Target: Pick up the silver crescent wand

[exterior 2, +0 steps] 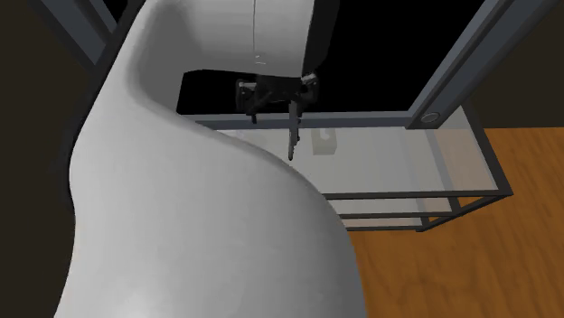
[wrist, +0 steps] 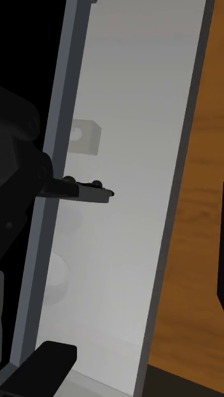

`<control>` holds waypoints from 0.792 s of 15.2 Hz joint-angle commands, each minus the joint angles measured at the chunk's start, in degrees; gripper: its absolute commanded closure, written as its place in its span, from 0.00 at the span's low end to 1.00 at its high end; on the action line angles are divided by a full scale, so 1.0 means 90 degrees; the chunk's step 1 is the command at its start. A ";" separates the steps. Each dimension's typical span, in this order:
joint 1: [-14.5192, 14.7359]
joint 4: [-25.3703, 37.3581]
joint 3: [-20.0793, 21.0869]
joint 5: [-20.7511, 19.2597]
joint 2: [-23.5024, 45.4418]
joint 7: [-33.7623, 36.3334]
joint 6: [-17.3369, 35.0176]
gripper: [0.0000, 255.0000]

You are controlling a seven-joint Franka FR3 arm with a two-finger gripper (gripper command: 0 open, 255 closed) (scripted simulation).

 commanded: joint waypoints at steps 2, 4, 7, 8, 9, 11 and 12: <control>-0.0081 0.0881 -0.0191 0.0305 0.0930 -0.0516 -0.0201 0.00; -0.0185 0.1557 -0.0270 0.0528 0.1578 -0.0830 -0.0405 0.00; -0.0413 0.2730 -0.0319 0.0867 0.2612 -0.1243 -0.0817 0.00; -0.0508 0.3178 -0.0317 0.0977 0.2980 -0.1360 -0.0987 0.00; -0.0557 0.3375 -0.0305 0.1020 0.3136 -0.1403 -0.1063 0.00; -0.0545 0.3164 -0.0296 0.1012 0.3109 -0.1416 -0.0879 0.00; -0.0537 0.3064 -0.0294 0.1010 0.3099 -0.1423 -0.0789 0.00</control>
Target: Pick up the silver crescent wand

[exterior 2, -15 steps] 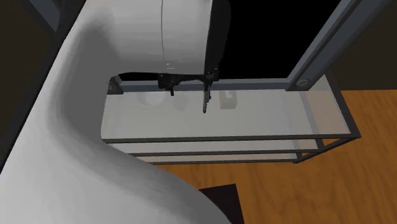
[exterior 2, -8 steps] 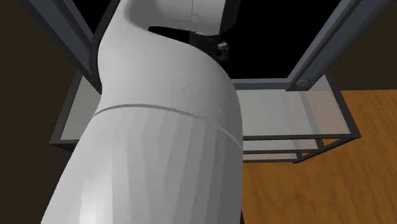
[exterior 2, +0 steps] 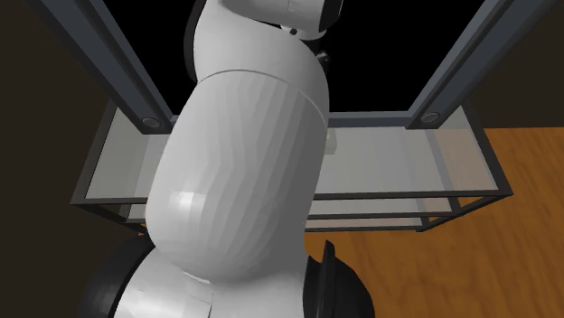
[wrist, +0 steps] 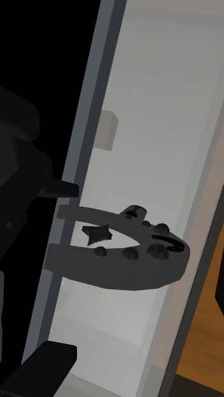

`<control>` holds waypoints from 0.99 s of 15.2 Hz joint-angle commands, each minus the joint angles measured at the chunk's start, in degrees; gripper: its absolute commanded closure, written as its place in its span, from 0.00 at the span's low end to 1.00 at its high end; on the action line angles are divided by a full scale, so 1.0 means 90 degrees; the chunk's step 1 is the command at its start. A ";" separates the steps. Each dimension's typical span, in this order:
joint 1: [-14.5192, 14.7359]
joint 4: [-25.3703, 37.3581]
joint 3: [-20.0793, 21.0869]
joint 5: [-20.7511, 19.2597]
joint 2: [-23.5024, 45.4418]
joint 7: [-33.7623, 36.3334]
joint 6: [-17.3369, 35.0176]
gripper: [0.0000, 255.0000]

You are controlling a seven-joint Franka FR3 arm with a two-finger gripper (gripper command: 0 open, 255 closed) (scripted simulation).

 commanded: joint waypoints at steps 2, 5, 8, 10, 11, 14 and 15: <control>0.0001 -0.0190 0.0005 0.0015 0.0044 -0.0040 0.0227 0.00; 0.0017 -0.0424 0.0009 0.0016 0.0035 -0.0060 0.0451 0.00; 0.0019 -0.0432 0.0009 0.0015 0.0030 -0.0059 0.0455 1.00; 0.0020 -0.0429 0.0010 0.0015 0.0030 -0.0058 0.0452 1.00; 0.0019 -0.0429 0.0010 0.0015 0.0030 -0.0058 0.0452 1.00; 0.0020 -0.0432 0.0010 0.0015 0.0028 -0.0058 0.0453 1.00; 0.0020 -0.0432 0.0010 0.0015 0.0028 -0.0058 0.0453 1.00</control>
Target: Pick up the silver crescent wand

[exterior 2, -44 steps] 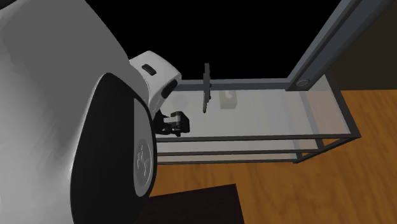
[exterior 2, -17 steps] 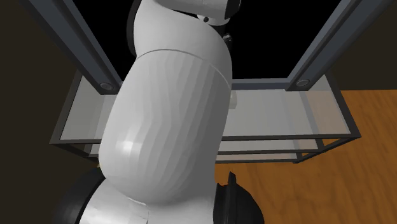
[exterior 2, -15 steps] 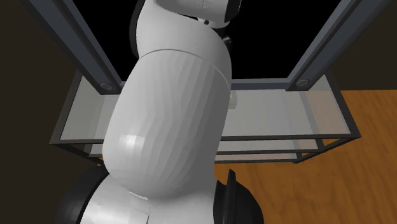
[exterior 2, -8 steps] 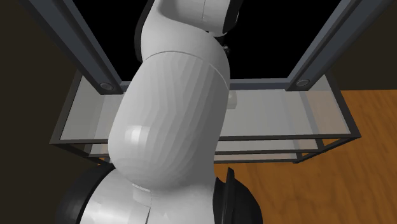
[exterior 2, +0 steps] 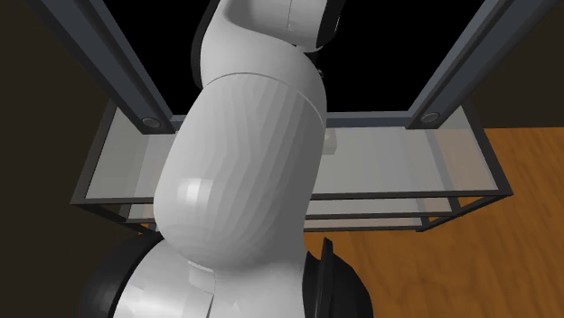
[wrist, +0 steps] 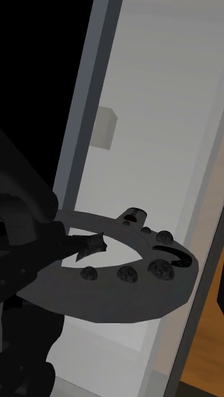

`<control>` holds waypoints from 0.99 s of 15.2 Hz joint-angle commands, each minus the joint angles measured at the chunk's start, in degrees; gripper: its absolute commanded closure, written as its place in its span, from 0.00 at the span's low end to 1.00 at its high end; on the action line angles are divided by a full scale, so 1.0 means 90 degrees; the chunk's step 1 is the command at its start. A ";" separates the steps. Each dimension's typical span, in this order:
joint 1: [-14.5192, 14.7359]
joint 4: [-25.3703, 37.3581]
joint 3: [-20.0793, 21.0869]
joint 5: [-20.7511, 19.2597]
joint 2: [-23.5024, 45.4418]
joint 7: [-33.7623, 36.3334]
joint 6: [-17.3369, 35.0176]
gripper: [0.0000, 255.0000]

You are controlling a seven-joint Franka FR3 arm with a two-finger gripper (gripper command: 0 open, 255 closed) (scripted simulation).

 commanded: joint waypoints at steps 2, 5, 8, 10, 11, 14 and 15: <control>-0.0008 0.0096 -0.0002 0.0000 0.0009 0.0006 -0.0089 1.00; -0.0028 0.0377 -0.0006 0.0001 0.0025 0.0029 -0.0352 1.00; -0.0053 0.0682 -0.0010 0.0007 0.0058 0.0050 -0.0624 1.00; -0.0072 0.0902 -0.0012 0.0015 0.0090 0.0064 -0.0811 1.00; -0.0083 0.1017 -0.0013 0.0020 0.0110 0.0071 -0.0906 1.00; -0.0121 0.1388 -0.0014 0.0040 0.0185 0.0091 -0.1203 1.00; -0.0136 0.1521 -0.0015 0.0049 0.0216 0.0098 -0.1305 1.00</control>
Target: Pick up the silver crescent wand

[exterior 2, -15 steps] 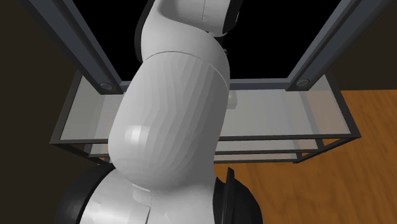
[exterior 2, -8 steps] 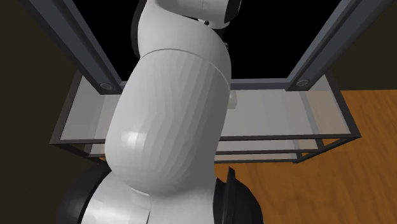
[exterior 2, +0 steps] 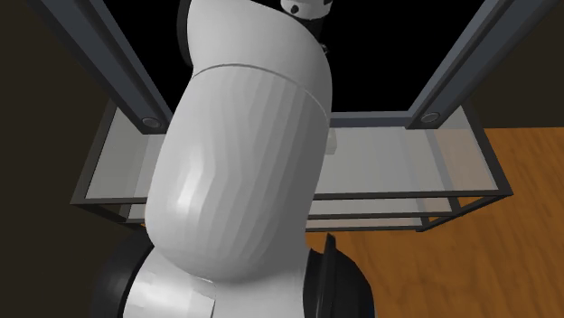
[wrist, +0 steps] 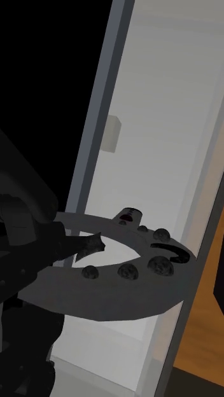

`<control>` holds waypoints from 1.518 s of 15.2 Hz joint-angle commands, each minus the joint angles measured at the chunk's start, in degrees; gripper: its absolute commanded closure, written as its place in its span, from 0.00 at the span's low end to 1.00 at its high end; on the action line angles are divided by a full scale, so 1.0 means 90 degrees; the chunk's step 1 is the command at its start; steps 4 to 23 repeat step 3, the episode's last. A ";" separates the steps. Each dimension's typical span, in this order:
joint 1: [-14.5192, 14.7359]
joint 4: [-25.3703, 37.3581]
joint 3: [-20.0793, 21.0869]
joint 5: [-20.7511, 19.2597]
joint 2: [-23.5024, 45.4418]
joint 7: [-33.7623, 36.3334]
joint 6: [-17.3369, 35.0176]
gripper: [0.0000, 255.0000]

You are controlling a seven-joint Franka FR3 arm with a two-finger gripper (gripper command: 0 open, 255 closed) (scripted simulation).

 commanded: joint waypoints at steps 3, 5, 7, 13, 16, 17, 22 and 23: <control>-0.0036 0.0307 -0.0001 0.0020 0.0070 0.0012 -0.0241 1.00; -0.0036 0.0307 -0.0001 0.0020 0.0070 0.0012 -0.0241 1.00; -0.0036 0.0307 -0.0001 0.0020 0.0070 0.0012 -0.0241 1.00; -0.0036 0.0307 -0.0001 0.0020 0.0070 0.0012 -0.0241 1.00; -0.0036 0.0307 -0.0001 0.0020 0.0070 0.0012 -0.0241 1.00; -0.0036 0.0307 -0.0001 0.0020 0.0070 0.0012 -0.0241 1.00; -0.0036 0.0307 -0.0001 0.0020 0.0070 0.0012 -0.0241 1.00; -0.0036 0.0307 -0.0001 0.0020 0.0070 0.0012 -0.0241 1.00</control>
